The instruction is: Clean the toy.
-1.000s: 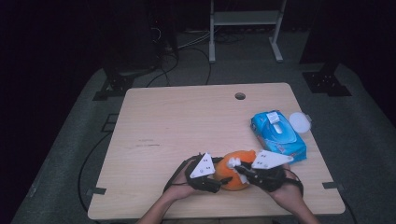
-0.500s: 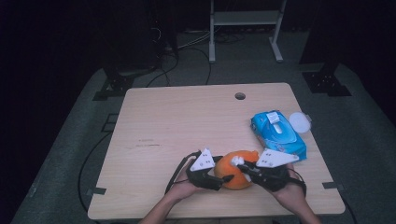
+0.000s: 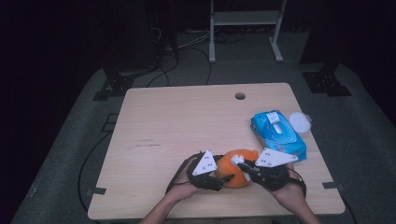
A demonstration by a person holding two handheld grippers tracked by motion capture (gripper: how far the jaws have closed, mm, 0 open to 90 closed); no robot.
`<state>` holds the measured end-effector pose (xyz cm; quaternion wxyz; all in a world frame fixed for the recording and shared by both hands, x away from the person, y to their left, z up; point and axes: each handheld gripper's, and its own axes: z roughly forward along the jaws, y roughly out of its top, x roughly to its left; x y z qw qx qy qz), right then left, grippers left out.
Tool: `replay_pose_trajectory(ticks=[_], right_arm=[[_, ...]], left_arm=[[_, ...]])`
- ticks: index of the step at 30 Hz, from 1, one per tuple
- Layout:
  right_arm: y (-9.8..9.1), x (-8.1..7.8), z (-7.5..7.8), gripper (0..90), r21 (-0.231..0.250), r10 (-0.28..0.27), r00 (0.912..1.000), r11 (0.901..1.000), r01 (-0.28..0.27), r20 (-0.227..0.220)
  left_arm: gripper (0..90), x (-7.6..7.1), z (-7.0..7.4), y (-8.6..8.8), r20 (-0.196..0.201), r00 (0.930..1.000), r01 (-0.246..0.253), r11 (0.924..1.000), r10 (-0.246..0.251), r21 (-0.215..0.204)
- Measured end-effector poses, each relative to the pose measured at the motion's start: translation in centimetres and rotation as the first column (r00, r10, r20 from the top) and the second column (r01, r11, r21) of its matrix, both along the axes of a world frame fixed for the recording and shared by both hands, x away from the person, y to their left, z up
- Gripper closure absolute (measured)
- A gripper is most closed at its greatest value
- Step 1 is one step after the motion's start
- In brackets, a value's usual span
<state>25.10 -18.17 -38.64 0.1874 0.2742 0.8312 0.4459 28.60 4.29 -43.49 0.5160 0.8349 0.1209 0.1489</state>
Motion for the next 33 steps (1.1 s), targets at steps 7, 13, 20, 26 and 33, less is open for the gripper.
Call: replay_pose_trajectory(ticks=[7, 13, 20, 26, 33], right_arm=[[2.4, -0.4, -0.4, 80.0, -0.03, 0.059, 0.9981, 0.9978, -0.059, 0.015], [-0.6, 0.5, 0.0, 80.1, -0.061, -0.058, 0.9969, 0.9962, 0.061, 0.053], [1.3, -0.2, -0.5, 80.1, -0.024, 0.017, 0.9997, 0.9996, -0.016, 0.018], [2.4, -0.1, -0.6, 80.2, -0.051, 0.05, 0.9982, 0.9975, -0.048, 0.033], [-2.0, 1.4, -0.6, 80.2, 0.0, -0.093, 0.9956, 0.9956, 0.093, 0.004]], left_arm=[[28.1, -0.2, -0.3, 0.0, 0.02, 0.9997, 0.016, 0.9998, -0.016, 0.014], [27.2, 0.6, -0.6, 0.5, -0.042, 0.9991, 0.009, 0.9997, -0.01, -0.024], [24.8, 0.0, -0.4, -0.2, -0.022, 0.9997, 0.008, 0.9998, -0.008, 0.019], [27.7, 0.4, -0.7, 0.4, -0.022, 0.9997, 0.008, 0.9999, -0.008, 0.008], [25.7, 1.4, -1.0, 1.5, -0.095, 0.9955, 0.005, 0.9995, -0.008, -0.03]])
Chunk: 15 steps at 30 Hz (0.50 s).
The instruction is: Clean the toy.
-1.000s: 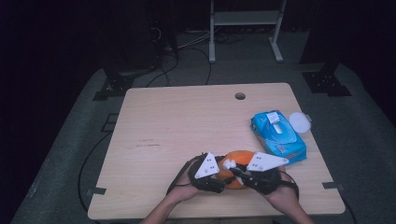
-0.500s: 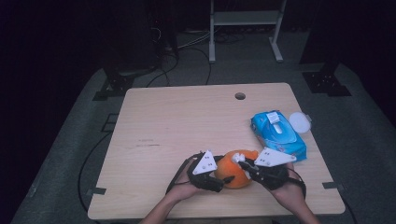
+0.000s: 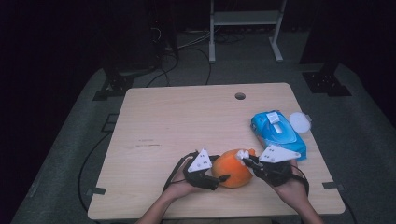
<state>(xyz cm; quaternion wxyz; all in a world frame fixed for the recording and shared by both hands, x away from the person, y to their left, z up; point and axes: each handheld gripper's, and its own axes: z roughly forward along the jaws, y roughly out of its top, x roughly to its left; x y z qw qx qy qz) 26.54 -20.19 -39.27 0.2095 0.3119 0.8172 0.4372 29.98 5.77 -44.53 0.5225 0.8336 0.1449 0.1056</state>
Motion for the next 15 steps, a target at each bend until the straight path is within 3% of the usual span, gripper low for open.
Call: replay_pose_trajectory(ticks=[2, 4, 6, 7, 10, 15], right_arm=[[0.2, -0.1, -0.2, 80.3, 0.005, 0.003, 1.0, 1.0, -0.003, -0.005], [0.9, -0.3, -0.2, 80.3, 0.017, 0.026, 0.9996, 0.9995, -0.026, -0.009], [2.0, -0.6, -0.1, 80.3, 0.038, 0.068, 0.9976, 0.997, -0.067, -0.015], [2.8, -0.8, -0.1, 80.3, 0.029, 0.088, 0.9961, 0.9958, -0.087, -0.011], [3.3, -0.8, -0.2, 80.3, 0.004, 0.1, 0.995, 0.9949, -0.1, 0.003], [1.3, -0.3, -0.4, 80.2, 0.015, 0.037, 0.9993, 0.9992, -0.037, -0.007]], left_arm=[[17.6, 0.0, 0.5, -0.4, -0.047, 0.9989, 0.001, 1.0, -0.002, -0.006], [12.3, 0.0, 1.0, -0.7, -0.05, 0.9987, -0.002, 0.9997, 0.001, -0.025], [14.5, -0.2, 1.0, -0.7, -0.013, 0.9999, 0.004, 1.0, -0.004, 0.007], [19.7, -0.2, 0.8, -0.5, 0.002, 1.0, 0.004, 0.9999, -0.004, 0.015], [26.3, 0.0, 0.5, 0.3, -0.001, 1.0, 0.001, 0.9999, -0.001, 0.012], [28.5, 0.7, 0.3, 1.1, -0.035, 0.9993, -0.017, 0.9999, 0.017, -0.001]])
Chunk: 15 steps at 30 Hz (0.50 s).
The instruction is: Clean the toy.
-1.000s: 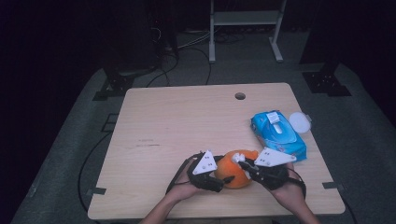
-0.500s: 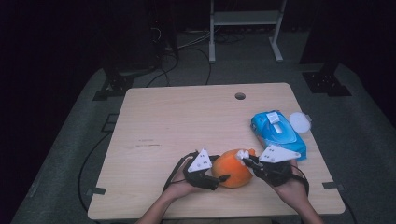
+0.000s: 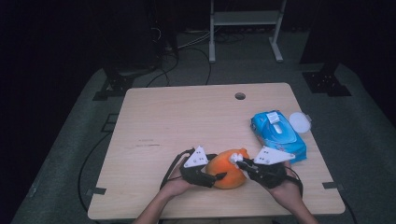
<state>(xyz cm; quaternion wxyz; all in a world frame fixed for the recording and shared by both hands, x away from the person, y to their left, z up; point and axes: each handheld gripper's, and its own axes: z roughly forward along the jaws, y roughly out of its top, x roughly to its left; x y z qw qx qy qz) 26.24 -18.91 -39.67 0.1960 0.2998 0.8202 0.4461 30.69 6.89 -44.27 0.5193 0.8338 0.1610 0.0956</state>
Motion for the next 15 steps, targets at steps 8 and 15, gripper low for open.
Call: replay_pose_trajectory(ticks=[8, 15], right_arm=[[1.6, -1.0, -0.1, 80.2, 0.019, 0.058, 0.9983, 0.9981, -0.058, -0.005], [0.1, 0.2, -0.9, 80.2, 0.001, -0.002, 1.0, 1.0, 0.002, 0.0]], left_arm=[[21.9, -0.4, 0.6, -0.8, 0.016, 0.9999, 0.005, 0.9999, -0.005, -0.01], [30.8, 0.6, 0.1, 0.9, -0.032, 0.9992, -0.024, 0.9996, 0.024, -0.014]])
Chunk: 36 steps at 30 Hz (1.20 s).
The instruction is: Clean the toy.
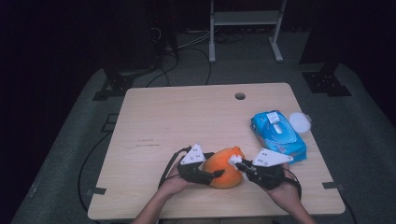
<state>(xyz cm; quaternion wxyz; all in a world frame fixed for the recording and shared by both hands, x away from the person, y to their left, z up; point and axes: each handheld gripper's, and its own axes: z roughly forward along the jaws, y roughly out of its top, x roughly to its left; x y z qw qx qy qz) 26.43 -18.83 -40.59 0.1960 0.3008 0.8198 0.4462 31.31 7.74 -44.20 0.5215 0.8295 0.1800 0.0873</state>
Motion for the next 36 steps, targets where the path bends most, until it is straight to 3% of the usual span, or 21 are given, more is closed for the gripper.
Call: replay_pose_trajectory(ticks=[4, 6, 10, 14, 19, 22, 24, 27, 34, 36], right_arm=[[-1.6, 0.9, -1.0, 80.3, 0.005, -0.048, 0.998, 0.9988, 0.048, -0.042], [-1.7, 0.9, -0.9, 80.2, 0.042, -0.045, 0.9967, 0.9979, 0.048, -0.068], [-0.4, 0.7, 0.5, 80.2, 0.09, 0.004, 0.9993, 0.996, 0.0, -0.037], [0.2, 0.6, 0.4, 80.2, 0.06, 0.011, 0.9998, 0.9981, -0.01, -0.018], [-0.6, 0.5, -0.8, 80.3, 0.028, -0.005, 0.9987, 0.9996, 0.006, -0.051], [0.1, 0.3, -0.7, 80.3, 0.037, 0.012, 0.9985, 0.9993, -0.01, -0.052], [1.1, 0.2, -0.4, 80.3, 0.055, 0.055, 0.9967, 0.9971, -0.052, -0.059], [2.4, -0.2, -0.6, 80.3, -0.006, 0.078, 0.9965, 0.9969, -0.078, -0.032], [-0.8, 0.6, -1.1, 80.3, -0.032, -0.038, 0.9989, 0.9988, 0.038, -0.028], [-0.7, 0.4, -1.1, 80.3, -0.031, -0.031, 0.999, 0.9991, 0.03, -0.031]], left_arm=[[30.7, 0.3, -0.3, 0.5, -0.021, 0.9997, -0.015, 0.9997, 0.015, -0.017], [30.7, 0.1, -0.3, 0.2, -0.012, 0.9999, -0.011, 0.9999, 0.01, -0.011], [30.7, -0.3, -0.5, -0.5, 0.012, 0.9999, 0.012, 0.9999, -0.012, -0.012], [30.6, -0.1, -0.5, -0.1, -0.005, 1.0, -0.002, 0.9999, 0.002, -0.017], [30.4, 0.9, -0.7, 0.6, -0.089, 0.9946, -0.058, 0.9965, 0.052, -0.061], [29.8, 1.0, -0.9, 0.3, -0.102, 0.9923, -0.078, 0.9941, 0.07, -0.075], [29.7, 0.9, -0.9, 0.0, -0.097, 0.9928, -0.078, 0.9939, 0.071, -0.077], [29.7, 1.0, -0.8, 0.4, -0.101, 0.9925, -0.075, 0.9946, 0.068, -0.071], [27.4, 1.3, -0.8, 0.6, -0.141, 0.9881, -0.075, 0.9922, 0.06, -0.099], [24.7, 1.4, -0.7, 0.5, -0.171, 0.9824, -0.095, 0.9897, 0.075, -0.107]])
